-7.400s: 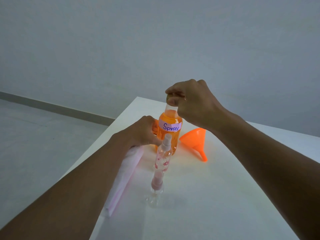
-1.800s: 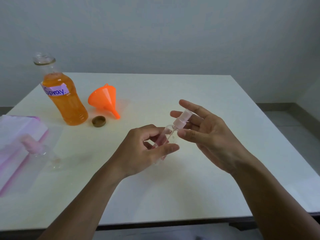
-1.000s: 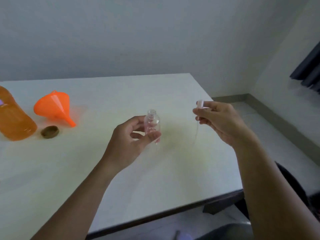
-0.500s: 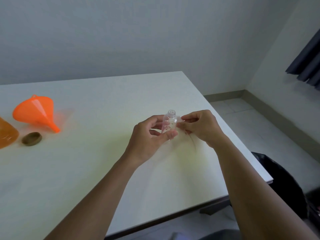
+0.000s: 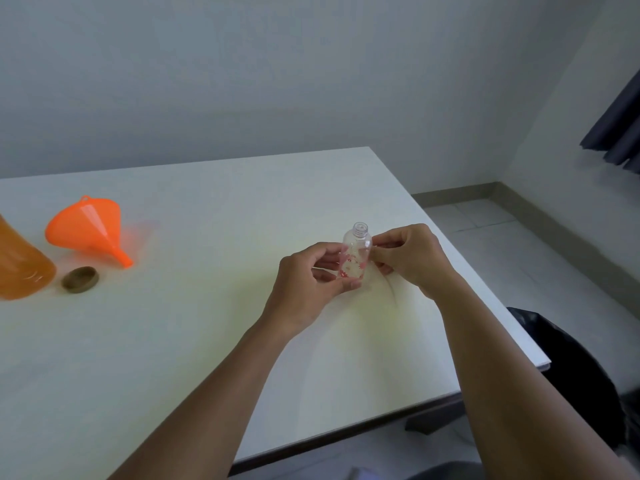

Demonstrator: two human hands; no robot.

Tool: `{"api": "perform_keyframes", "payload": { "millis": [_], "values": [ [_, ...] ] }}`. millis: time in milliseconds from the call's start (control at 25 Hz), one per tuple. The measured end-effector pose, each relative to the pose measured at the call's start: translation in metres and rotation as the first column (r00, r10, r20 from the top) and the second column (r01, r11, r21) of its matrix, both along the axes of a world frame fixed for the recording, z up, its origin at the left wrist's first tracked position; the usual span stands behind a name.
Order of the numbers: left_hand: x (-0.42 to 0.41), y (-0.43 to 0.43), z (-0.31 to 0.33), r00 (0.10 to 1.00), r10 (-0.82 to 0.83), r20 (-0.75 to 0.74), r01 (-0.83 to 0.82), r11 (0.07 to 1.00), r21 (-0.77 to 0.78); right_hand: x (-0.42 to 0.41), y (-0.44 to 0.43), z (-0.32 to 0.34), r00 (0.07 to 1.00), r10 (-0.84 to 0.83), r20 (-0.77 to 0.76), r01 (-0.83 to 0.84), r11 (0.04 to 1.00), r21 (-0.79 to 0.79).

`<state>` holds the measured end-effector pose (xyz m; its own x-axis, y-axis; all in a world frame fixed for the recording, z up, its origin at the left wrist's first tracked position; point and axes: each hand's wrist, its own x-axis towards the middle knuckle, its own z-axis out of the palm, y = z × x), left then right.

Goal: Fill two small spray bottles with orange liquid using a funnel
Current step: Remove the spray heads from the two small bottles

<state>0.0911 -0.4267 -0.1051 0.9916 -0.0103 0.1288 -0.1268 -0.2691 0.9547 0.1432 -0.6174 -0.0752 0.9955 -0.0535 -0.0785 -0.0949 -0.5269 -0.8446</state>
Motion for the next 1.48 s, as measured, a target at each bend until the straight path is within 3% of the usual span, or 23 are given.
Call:
{"api": "perform_keyframes", "payload": {
  "millis": [240, 320, 440, 560, 640, 760, 840, 960, 1040, 1200, 1320, 1480],
  "values": [
    [-0.016, 0.010, 0.001, 1.000, 0.005, -0.030, -0.005, 1.000, 0.011, -0.016, -0.018, 0.006, 0.998, -0.066, -0.004, 0.066, 0.998, 0.001],
    [-0.031, 0.022, 0.002, 1.000, 0.012, -0.021, -0.011, 0.999, 0.043, -0.030, -0.027, 0.013, 0.997, -0.075, -0.007, 0.073, 0.990, -0.122],
    [-0.064, 0.050, 0.010, 0.997, 0.083, 0.011, -0.083, 0.991, 0.109, -0.058, -0.028, 0.027, 0.992, 0.047, -0.116, -0.087, 0.926, -0.368],
    [-0.103, 0.089, 0.024, 0.966, 0.223, 0.130, -0.245, 0.949, 0.200, -0.094, -0.005, 0.033, 0.960, 0.215, -0.182, -0.271, 0.881, -0.388],
    [-0.133, 0.118, 0.033, 0.870, 0.382, 0.310, -0.455, 0.866, 0.210, -0.112, 0.023, 0.034, 0.928, 0.348, -0.137, -0.373, 0.851, -0.370],
    [-0.175, 0.159, 0.041, 0.594, 0.557, 0.580, -0.763, 0.618, 0.187, -0.127, 0.078, 0.030, 0.867, 0.493, -0.077, -0.494, 0.826, -0.272],
    [-0.194, 0.188, 0.039, 0.459, 0.667, 0.587, -0.870, 0.473, 0.143, -0.135, 0.122, 0.022, 0.807, 0.586, -0.067, -0.586, 0.784, -0.203],
    [-0.204, 0.222, 0.030, 0.390, 0.815, 0.429, -0.919, 0.377, 0.119, -0.141, 0.178, 0.007, 0.758, 0.651, -0.027, -0.644, 0.743, -0.180],
    [-0.206, 0.240, 0.023, 0.416, 0.863, 0.287, -0.908, 0.381, 0.173, -0.142, 0.209, 0.003, 0.744, 0.668, -0.006, -0.660, 0.733, -0.166],
    [-0.200, 0.262, 0.008, 0.520, 0.854, 0.018, -0.826, 0.497, 0.265, -0.140, 0.253, 0.004, 0.719, 0.695, 0.002, -0.688, 0.712, -0.141],
    [-0.194, 0.259, 0.010, 0.582, 0.812, 0.041, -0.793, 0.555, 0.251, -0.136, 0.266, 0.012, 0.702, 0.712, 0.020, -0.707, 0.700, -0.099],
    [-0.181, 0.234, 0.019, 0.773, 0.599, 0.207, -0.634, 0.725, 0.268, -0.136, 0.267, 0.035, 0.752, 0.634, 0.178, -0.651, 0.758, 0.050]
  ]
}}
